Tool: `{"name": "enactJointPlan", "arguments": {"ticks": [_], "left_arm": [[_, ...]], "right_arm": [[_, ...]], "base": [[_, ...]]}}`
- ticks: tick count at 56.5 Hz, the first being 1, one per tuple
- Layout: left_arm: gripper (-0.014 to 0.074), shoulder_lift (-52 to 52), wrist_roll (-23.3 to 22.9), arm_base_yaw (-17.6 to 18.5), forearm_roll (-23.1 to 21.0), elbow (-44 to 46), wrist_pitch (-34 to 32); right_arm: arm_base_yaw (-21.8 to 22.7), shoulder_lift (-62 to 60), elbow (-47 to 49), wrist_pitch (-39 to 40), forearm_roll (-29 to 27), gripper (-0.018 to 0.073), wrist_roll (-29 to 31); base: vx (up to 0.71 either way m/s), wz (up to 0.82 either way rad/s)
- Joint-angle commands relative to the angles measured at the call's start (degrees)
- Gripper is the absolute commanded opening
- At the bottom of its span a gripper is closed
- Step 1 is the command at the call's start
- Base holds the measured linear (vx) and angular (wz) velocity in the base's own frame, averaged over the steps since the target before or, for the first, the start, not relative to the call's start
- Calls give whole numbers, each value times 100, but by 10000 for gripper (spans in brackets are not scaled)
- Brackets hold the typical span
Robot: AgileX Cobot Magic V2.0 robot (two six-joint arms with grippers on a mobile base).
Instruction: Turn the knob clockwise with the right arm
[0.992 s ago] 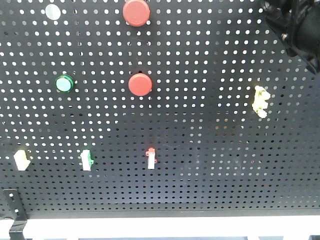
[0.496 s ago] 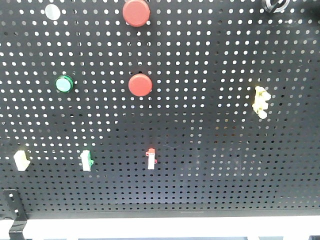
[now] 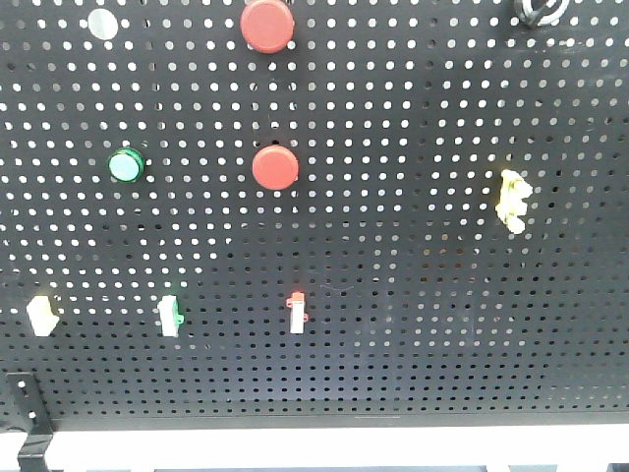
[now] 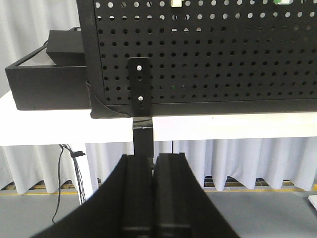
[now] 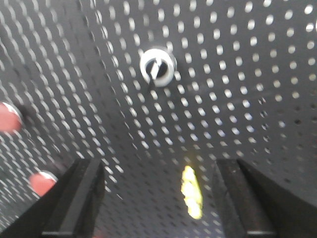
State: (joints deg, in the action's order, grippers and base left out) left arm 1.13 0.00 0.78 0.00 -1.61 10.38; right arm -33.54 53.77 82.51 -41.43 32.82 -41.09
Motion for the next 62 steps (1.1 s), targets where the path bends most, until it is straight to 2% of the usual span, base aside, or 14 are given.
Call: {"name": "enactJointPlan", "arguments": {"ticks": [1, 28, 33, 36, 41, 45, 52, 62], "left_arm": [[-6, 46, 0, 19, -39, -150, -467], [-6, 46, 0, 19, -39, -150, -467], [-6, 46, 0, 19, -39, -150, -467], [-6, 46, 0, 19, -39, -150, -467], [-6, 46, 0, 19, -39, -150, -467], [-6, 46, 0, 19, -39, -150, -467], [-6, 46, 0, 19, -39, -150, -467], [-6, 46, 0, 19, -39, -150, -467]], "right_arm": [[-13, -30, 160, 361, 157, 522, 130], [-13, -30, 160, 339, 62, 522, 130], [-8, -67, 160, 321, -424, 522, 130], [46, -177, 146, 107, -652, 508, 340], [430, -599, -212, -11, -895, 469, 544], [911, -1247, -940, 204, -930, 411, 879], [1703, -2394, -2266, 649, -929, 284, 1942], [2299, -3680, -3829, 1301, -1195, 53, 3698]], "base": [[0, 0], [0, 0], [0, 0], [0, 0], [0, 0], [0, 0], [0, 0], [0, 0]]}}
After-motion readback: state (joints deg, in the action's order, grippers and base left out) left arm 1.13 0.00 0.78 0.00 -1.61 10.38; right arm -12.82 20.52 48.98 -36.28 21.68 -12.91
